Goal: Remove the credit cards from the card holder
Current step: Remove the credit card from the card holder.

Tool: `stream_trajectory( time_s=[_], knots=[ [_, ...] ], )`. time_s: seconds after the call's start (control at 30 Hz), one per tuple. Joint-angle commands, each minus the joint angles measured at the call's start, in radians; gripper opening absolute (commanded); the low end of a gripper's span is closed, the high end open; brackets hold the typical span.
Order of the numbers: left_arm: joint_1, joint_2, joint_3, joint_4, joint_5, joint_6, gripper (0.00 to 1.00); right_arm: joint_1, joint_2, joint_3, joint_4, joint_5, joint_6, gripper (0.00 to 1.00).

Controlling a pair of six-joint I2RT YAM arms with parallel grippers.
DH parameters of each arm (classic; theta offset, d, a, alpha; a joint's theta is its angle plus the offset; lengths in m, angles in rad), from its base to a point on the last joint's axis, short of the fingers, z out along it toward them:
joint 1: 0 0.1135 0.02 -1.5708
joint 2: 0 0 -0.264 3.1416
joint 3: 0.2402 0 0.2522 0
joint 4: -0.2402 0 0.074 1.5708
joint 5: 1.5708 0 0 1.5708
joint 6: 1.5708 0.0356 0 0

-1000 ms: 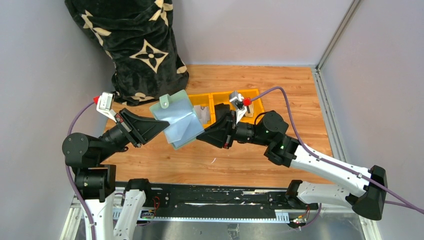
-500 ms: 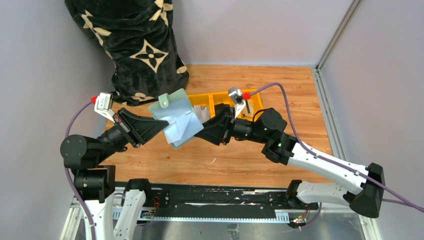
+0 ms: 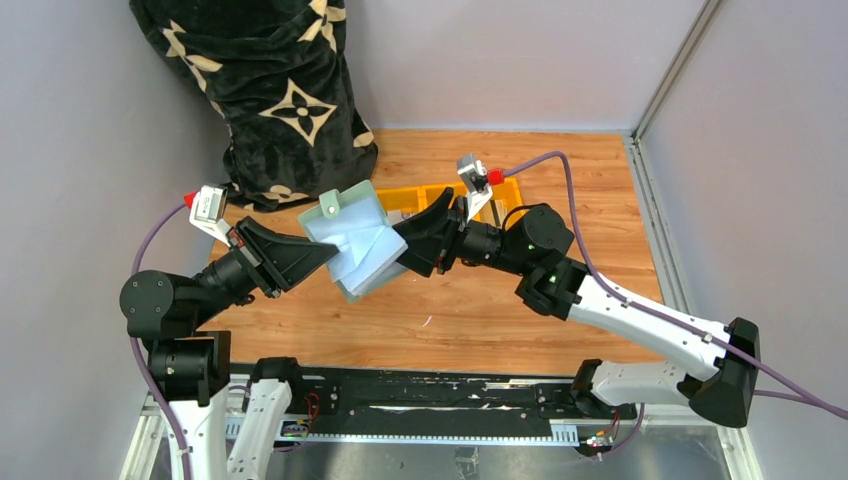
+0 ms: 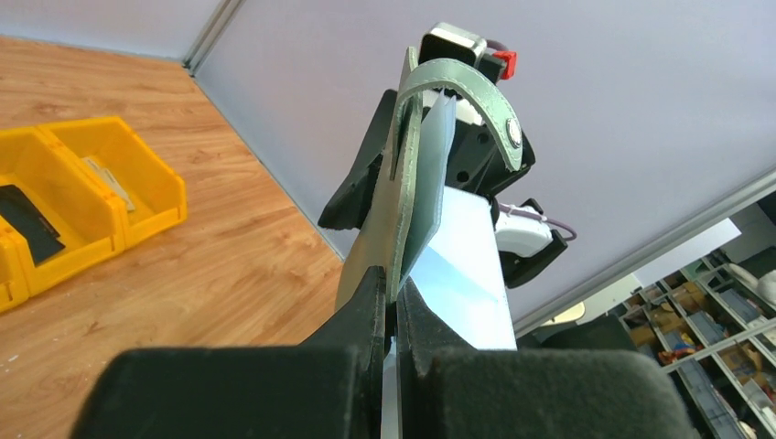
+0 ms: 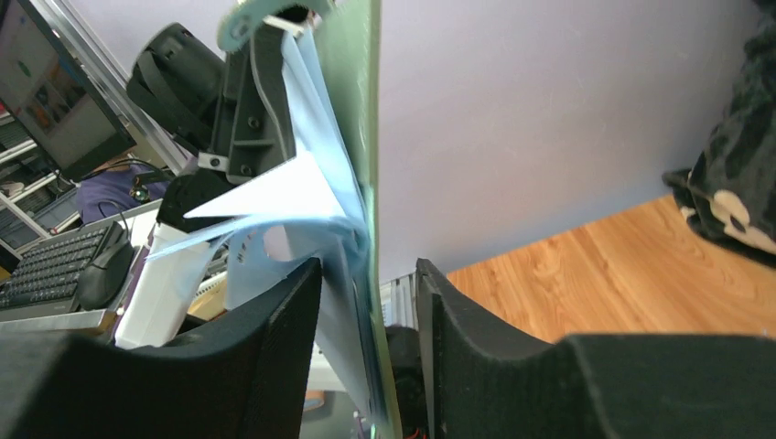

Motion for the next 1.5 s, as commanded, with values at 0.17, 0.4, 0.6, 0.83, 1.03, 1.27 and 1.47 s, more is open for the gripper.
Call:
stream_trajectory(
  time_s=[0.17,0.4,0.6,0.83,1.03,1.27,1.47],
  knots=[
    [-0.002,0.001,0.010,0.028,0.069,-0.023,0.00,0.007,0.047,0.076,0.112,-0.035,0.021,0.41],
    [-0.001,-0.005,-0.022,0.034,0.074,-0.017,0.00,0.007,0.067,0.060,0.214,-0.062,0.109,0.46],
    [-0.002,-0.007,-0.031,0.018,0.076,0.010,0.04,0.007,0.121,0.065,0.324,-0.106,0.234,0.35],
    [0.000,0.039,0.060,-0.069,0.133,0.143,0.73,0.006,0.090,0.038,0.265,-0.073,0.244,0.11],
    [-0.001,0.057,0.174,-0.210,0.153,0.294,0.82,0.003,0.060,0.014,0.220,-0.058,0.226,0.06],
    [0.000,-0.025,0.114,-0.037,0.186,0.207,0.89,-0.004,0.060,0.041,0.168,-0.067,0.230,0.03],
    [-0.001,-0.078,0.116,-0.253,-0.004,0.489,0.72,0.005,0.100,0.076,0.205,-0.117,0.274,0.00]
  ],
)
